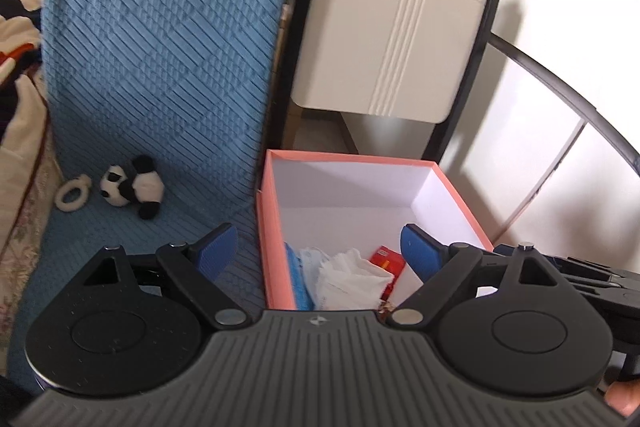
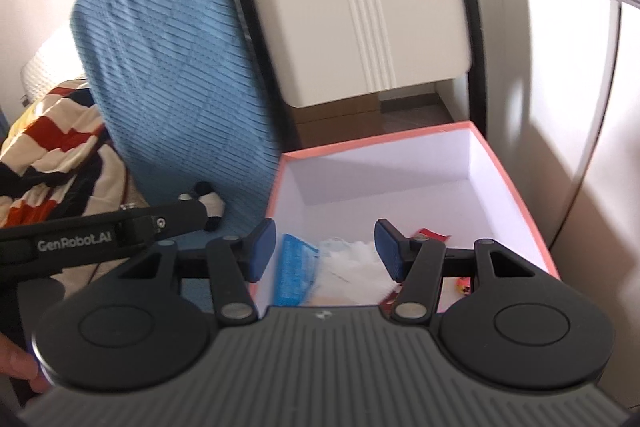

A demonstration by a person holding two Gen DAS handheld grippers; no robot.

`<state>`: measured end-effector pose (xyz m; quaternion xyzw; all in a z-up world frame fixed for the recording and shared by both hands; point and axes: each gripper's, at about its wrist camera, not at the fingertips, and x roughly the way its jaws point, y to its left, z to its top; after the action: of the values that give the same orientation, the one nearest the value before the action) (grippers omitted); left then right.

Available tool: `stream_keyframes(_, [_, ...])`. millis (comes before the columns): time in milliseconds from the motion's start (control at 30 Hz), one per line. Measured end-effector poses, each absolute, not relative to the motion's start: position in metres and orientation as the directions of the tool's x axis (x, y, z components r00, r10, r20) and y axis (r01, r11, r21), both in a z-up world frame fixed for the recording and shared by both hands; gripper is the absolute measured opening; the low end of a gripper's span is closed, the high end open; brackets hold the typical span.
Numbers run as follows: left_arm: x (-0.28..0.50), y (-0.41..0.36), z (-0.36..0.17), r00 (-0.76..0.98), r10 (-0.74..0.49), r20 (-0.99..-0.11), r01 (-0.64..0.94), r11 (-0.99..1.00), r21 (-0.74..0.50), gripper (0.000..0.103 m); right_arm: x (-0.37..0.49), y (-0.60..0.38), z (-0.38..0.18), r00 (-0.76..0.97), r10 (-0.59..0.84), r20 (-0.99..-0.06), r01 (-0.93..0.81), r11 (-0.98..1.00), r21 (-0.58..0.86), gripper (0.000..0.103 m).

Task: Organize soft objects
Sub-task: 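Withdraw both open tools from above the shoebox, then move both open tools toward the panda plush and white hair tie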

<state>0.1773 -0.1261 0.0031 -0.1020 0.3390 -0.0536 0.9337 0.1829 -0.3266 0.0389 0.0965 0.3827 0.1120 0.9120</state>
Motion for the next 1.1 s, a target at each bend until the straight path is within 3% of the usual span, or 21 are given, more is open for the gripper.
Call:
stream_keyframes(467, [0.140,-0.062,0.014,0.803,-0.088,-0.589,-0.036,0.980,-0.196,0.091,0.173,-0.268,0.044,0.649,0.335,-0.682,-0.221,0.942,0.253,0.058])
stream_keyframes(1100, [0.114,0.026,-0.027,0.783,-0.006,-0.623,-0.140,0.973,-0.185,0.091,0.169,-0.198,0.014,0.582,0.359,-0.730,-0.290,0.930,0.226,0.058])
